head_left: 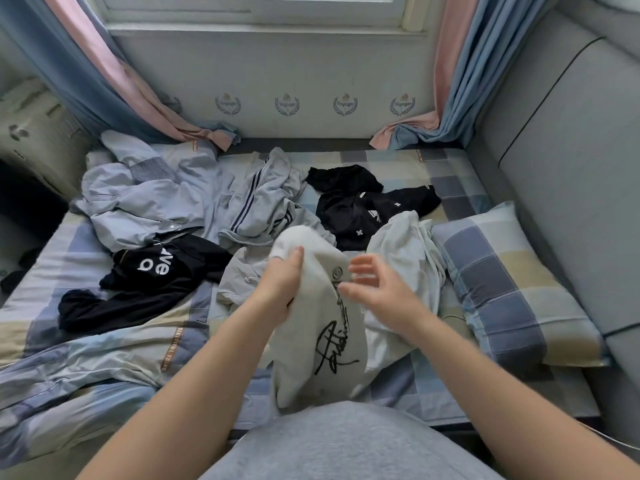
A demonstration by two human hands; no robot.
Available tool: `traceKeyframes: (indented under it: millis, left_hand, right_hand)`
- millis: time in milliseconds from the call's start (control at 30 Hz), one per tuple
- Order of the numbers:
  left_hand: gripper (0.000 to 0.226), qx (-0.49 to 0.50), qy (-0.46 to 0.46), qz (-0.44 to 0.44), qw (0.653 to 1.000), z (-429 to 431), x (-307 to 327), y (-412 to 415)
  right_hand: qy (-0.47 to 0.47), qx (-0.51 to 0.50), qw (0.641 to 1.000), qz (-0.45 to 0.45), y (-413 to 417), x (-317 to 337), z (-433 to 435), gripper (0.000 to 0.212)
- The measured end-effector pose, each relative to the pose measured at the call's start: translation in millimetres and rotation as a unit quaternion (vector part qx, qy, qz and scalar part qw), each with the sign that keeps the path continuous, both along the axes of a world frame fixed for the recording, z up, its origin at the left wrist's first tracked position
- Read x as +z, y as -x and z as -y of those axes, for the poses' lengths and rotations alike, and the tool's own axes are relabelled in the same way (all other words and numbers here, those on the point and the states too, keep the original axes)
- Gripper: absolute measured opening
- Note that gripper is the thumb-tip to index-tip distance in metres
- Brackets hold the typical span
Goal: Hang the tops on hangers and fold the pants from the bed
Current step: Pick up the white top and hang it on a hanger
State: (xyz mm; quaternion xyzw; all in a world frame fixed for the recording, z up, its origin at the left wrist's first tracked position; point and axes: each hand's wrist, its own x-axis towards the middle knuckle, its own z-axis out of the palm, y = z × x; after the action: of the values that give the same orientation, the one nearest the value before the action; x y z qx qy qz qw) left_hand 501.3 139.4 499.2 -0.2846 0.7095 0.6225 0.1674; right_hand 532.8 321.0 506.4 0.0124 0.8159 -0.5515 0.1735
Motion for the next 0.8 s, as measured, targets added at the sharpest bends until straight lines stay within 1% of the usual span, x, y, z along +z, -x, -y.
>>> traceKeyframes:
  millis: [67,133,167,200,233,300,333,367,400,433,533,600,633,667,700,733,767,800]
  left_hand:
    - [0.044,0.091,-0.084,0.024,0.992,-0.7,11.0,7.1]
    - [0.033,0.174,-0.202,0.029,0.963,-2.9,22.9,13.0]
    - [0.028,0.199,-0.256,0.024,0.946,-4.1,28.8,14.9]
    - [0.023,0.213,-0.288,0.017,0.933,-4.8,33.3,15.6]
    - [0.022,0.218,-0.309,0.015,0.926,-5.3,37.4,15.1]
    - [0.022,0.217,-0.336,0.012,0.916,-5.0,42.4,14.0]
    - [0.022,0.217,-0.345,0.008,0.913,-3.3,42.6,13.9]
    - [0.022,0.215,-0.345,0.0,0.914,-0.7,43.1,13.7]
    - [0.021,0.21,-0.334,-0.009,0.919,3.3,41.3,14.0]
    - [0.021,0.206,-0.314,-0.015,0.927,8.5,38.6,14.4]
    - [0.036,0.176,-0.233,-0.016,0.956,20.2,25.8,12.0]
    - [0.029,0.127,-0.198,-0.028,0.972,18.1,20.9,4.2]
    - [0.03,0.088,-0.168,-0.045,0.981,14.6,18.9,-0.8]
    - [0.039,0.033,-0.124,-0.072,0.989,11.2,15.7,-5.5]
    - [0.054,-0.032,-0.07,-0.107,0.991,7.2,12.6,-10.1]
    - [0.071,-0.102,-0.01,-0.137,0.985,2.2,9.9,-14.7]
    - [0.085,-0.169,0.049,-0.16,0.971,-3.4,7.3,-19.1]
    - [0.091,-0.218,0.104,-0.177,0.954,-9.4,5.0,-22.7]
  right_hand:
    - [-0.015,0.049,0.999,0.007,-17.0,-17.0,11.6,0.075]
    - [-0.039,0.083,0.996,0.018,-29.4,-34.5,24.3,0.1]
    - [-0.06,0.086,0.994,0.024,-33.7,-42.6,29.8,0.104]
    - [-0.076,0.074,0.994,0.028,-35.6,-50.2,33.3,0.099]
    - [-0.078,0.05,0.995,0.028,-34.0,-56.4,33.5,0.084]
    - [-0.071,0.004,0.997,0.006,-24.2,-65.5,25.9,0.037]
    - [-0.079,-0.014,0.997,-0.012,-17.8,-66.1,19.1,0.019]
    - [-0.085,-0.027,0.996,-0.029,-9.7,-64.6,10.4,0.01]
    - [-0.087,-0.038,0.995,-0.044,-1.0,-60.2,1.6,0.01]
    - [-0.086,-0.05,0.993,-0.056,8.0,-53.2,-6.5,0.015]
    - [-0.07,-0.063,0.991,-0.093,30.3,-24.6,-21.9,0.024]
    - [-0.052,-0.055,0.99,-0.122,40.1,-2.4,-22.6,0.027]
    - [-0.039,-0.046,0.989,-0.135,43.9,7.9,-20.3,0.024]
    - [-0.028,-0.036,0.988,-0.146,47.2,17.3,-16.6,0.019]
    - [-0.016,-0.026,0.987,-0.156,50.0,25.9,-12.0,0.016]
    - [-0.006,-0.015,0.986,-0.164,51.6,33.9,-7.2,0.019]
    - [0.001,-0.001,0.986,-0.166,52.6,41.0,-2.4,0.023]
    - [0.005,0.017,0.987,-0.161,53.4,47.0,1.5,0.027]
